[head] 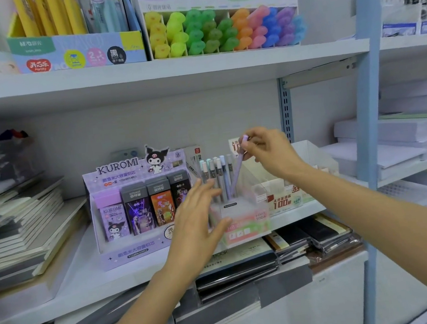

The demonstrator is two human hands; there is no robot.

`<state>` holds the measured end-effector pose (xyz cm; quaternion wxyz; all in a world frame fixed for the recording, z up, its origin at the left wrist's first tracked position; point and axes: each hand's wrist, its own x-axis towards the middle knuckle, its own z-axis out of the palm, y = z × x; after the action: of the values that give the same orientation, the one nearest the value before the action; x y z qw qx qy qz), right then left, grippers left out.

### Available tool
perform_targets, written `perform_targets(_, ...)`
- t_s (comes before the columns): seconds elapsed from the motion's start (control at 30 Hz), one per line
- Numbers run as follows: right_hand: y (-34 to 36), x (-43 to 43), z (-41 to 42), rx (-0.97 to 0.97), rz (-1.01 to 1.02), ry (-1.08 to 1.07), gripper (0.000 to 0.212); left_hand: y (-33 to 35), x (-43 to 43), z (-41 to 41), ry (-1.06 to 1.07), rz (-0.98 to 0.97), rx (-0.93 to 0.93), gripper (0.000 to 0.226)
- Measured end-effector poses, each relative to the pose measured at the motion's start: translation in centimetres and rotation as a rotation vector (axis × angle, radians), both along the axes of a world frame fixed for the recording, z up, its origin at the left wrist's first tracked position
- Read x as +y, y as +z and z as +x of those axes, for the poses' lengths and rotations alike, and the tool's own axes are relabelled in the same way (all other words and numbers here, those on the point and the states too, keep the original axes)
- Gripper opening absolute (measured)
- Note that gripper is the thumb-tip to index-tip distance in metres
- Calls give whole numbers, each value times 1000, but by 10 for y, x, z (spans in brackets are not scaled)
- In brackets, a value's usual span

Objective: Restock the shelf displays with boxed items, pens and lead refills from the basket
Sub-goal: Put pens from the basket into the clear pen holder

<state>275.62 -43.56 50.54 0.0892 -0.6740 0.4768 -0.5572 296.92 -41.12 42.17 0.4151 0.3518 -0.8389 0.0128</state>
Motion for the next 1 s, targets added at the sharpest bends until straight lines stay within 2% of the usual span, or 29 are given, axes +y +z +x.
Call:
perform_targets(0.27, -6, -17, 8, 226, 25, 36, 14, -4, -5, 3, 3, -57, -31, 53)
perform_targets(0.4, -4, -24, 11, 203, 62, 45, 9, -5, -7, 2, 5, -75, -35, 54)
perform_targets(0.53, -9, -34, 17, 172, -9, -22, 11, -7, -9, 3, 9, -74, -25, 54)
perform_targets(0.63, -13, -42, 21, 298, -27, -137, 8, -8, -12, 4, 14, -71, -18, 53)
perform_targets(0.73, -13, -45, 25, 373, -9, -205, 19, -8, -13, 2, 31, -58, -13, 53)
perform_targets(0.87, -10, -27, 24, 330, -40, -180, 31, -6, -11, 2, 51, -48, -27, 56)
perform_targets(1.0, -22, 26, 29, 201, -251, -73, 16, -23, 6, 4, 40, -155, 59, 41)
